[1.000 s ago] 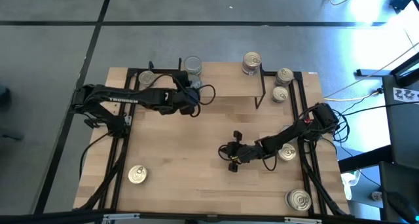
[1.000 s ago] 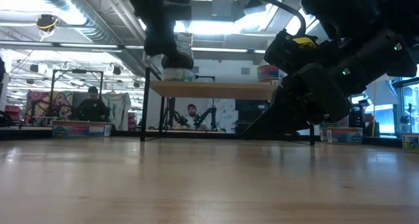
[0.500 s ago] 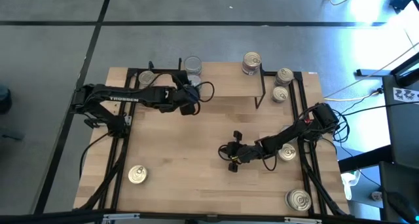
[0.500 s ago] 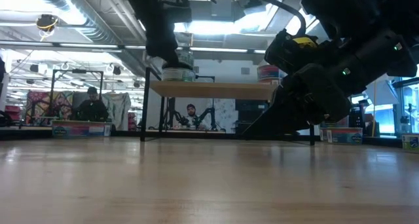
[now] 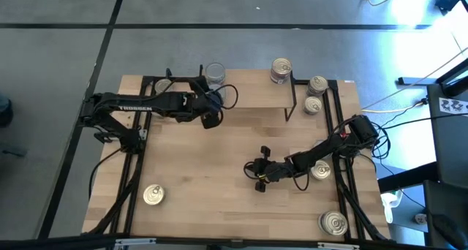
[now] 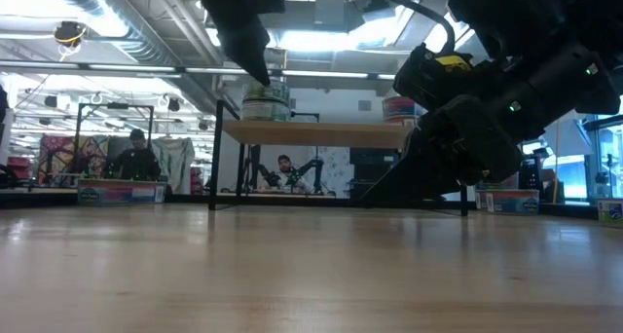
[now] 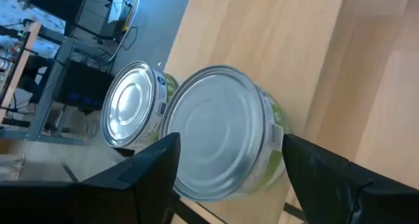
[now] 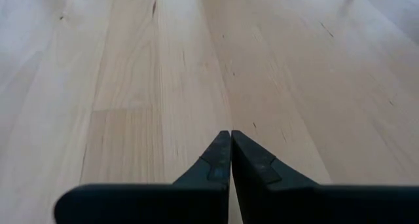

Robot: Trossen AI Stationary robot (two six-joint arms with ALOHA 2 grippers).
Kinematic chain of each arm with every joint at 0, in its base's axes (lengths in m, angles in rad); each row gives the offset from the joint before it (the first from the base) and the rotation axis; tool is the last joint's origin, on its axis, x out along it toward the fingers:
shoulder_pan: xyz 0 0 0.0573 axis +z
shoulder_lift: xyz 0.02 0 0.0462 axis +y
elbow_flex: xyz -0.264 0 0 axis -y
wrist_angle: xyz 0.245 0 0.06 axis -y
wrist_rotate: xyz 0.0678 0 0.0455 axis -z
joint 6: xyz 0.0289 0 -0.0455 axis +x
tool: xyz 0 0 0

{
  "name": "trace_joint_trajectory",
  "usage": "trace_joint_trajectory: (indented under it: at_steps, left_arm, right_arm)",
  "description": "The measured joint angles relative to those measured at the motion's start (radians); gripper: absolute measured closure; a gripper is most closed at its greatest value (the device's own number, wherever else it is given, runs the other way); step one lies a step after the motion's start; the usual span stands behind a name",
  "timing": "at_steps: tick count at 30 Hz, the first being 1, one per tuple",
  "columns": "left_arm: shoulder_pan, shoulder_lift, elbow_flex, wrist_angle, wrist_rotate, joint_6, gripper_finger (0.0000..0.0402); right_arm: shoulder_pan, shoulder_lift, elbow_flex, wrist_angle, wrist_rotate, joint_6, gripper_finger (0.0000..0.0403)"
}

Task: Stack canned seafood by type on shelf
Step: Stack the green white tuna can on top of the green white tuna can on the shelf, then put the blue pink tuna can on the shelf aligned with the other blue pink tuna can

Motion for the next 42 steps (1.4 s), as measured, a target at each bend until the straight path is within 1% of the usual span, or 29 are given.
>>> trace_joint_trajectory:
  at_steps: [12, 15, 19, 26, 29, 32, 34, 36, 38, 40, 42]
  left_arm:
    - [0.027, 0.0, -0.003, -0.022, 0.0, -0.015, 0.0134]
    - [0.017, 0.0, 0.003, -0.023, -0.002, -0.015, 0.0134]
    - [-0.04, 0.0, 0.043, -0.025, -0.001, -0.009, 0.0134]
    - [-0.182, 0.0, 0.152, -0.157, -0.001, -0.051, 0.0134]
    - [-0.242, 0.0, 0.17, -0.226, 0.0, -0.112, 0.0134]
    - [-0.296, 0.0, 0.171, -0.336, 0.007, -0.227, 0.0134]
    - [-0.328, 0.0, 0.171, -0.42, 0.066, -0.307, 0.0134]
    - [-0.359, 0.0, 0.17, -0.47, 0.18, -0.357, 0.0134]
    - [-0.396, 0.0, 0.16, -0.479, 0.278, -0.412, 0.0134]
    - [-0.436, 0.0, 0.151, -0.488, 0.342, -0.47, 0.0134]
    - [-0.478, 0.0, 0.125, -0.486, 0.38, -0.54, 0.0134]
  right_arm:
    - [0.0, 0.0, 0.0, 0.0, -0.002, 0.0, 0.0388]
    - [0.0, 0.0, 0.0, 0.0, -0.002, 0.0, 0.0388]
    - [0.0, 0.0, 0.0, 0.001, -0.002, 0.0, 0.0388]
    - [0.0, 0.0, 0.0, 0.001, -0.003, -0.004, 0.0388]
    - [0.0, 0.0, 0.0, 0.001, -0.003, -0.007, 0.0388]
    - [0.0, 0.0, 0.0, 0.002, -0.003, -0.007, 0.0388]
    - [0.0, 0.0, 0.0, 0.002, -0.003, -0.007, 0.0388]
    - [0.0, 0.0, 0.0, 0.002, -0.003, -0.007, 0.0388]
    - [0.0, 0.0, 0.0, 0.003, -0.003, -0.007, 0.0388]
    - [0.0, 0.0, 0.0, 0.004, -0.003, -0.007, 0.0388]
    - [0.0, 0.0, 0.0, 0.005, -0.003, -0.007, 0.0388]
